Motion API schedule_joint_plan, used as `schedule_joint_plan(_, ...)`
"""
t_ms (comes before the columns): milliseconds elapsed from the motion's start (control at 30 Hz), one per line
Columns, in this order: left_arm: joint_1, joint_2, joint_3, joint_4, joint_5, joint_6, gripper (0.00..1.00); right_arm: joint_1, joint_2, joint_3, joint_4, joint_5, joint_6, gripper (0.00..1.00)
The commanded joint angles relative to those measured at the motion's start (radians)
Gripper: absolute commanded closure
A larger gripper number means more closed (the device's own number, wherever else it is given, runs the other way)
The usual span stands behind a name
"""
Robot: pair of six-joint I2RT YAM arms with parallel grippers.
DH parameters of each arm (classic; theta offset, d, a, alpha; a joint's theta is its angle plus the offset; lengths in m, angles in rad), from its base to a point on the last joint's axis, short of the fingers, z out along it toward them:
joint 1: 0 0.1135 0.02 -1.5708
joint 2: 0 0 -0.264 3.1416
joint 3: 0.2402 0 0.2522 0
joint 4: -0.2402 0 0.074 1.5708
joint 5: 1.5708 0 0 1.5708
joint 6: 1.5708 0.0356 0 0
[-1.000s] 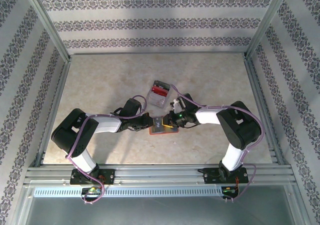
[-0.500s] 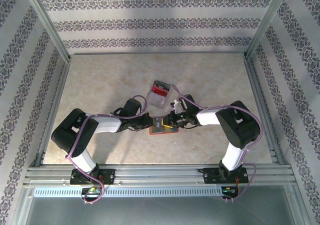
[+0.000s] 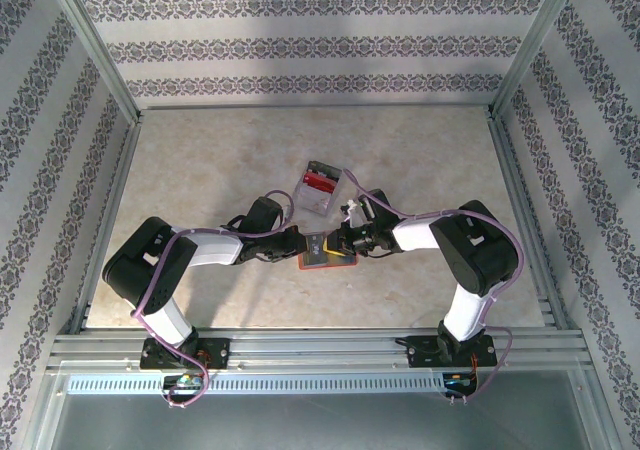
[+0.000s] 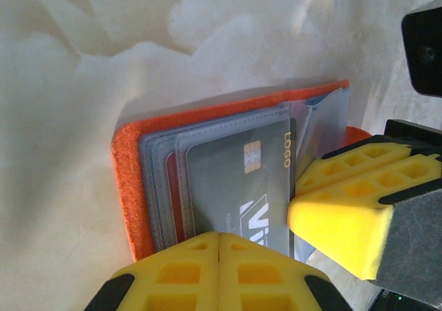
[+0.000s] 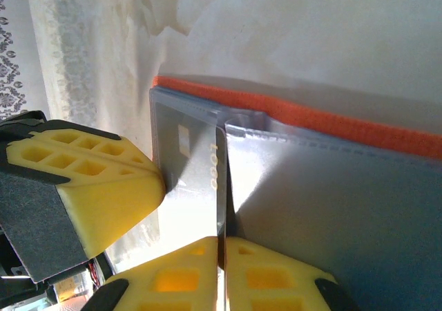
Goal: Take the credit cards out of the card holder
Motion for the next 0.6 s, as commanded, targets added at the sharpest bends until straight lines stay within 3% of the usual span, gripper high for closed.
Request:
schedule_joint_plan(0, -0.006, 0.031, -0.013, -0.08, -0.03, 0.019, 0.93, -0.007, 0.025, -0.023, 0.007, 0.002, -0.002, 0.92)
schedule_joint_plan(267, -0.005, 0.011, -0.009, -0.089, -0.031, 0.02, 0.88, -0.01, 0.02, -0.032, 0.008, -0.003, -0.008, 1.0)
schedule_joint_plan(567, 0.008, -0.072, 0.008, -0.165, -0.058, 0.034, 0.84, -0.011, 0.022, -0.034, 0.013, -0.001, -0.005, 1.0)
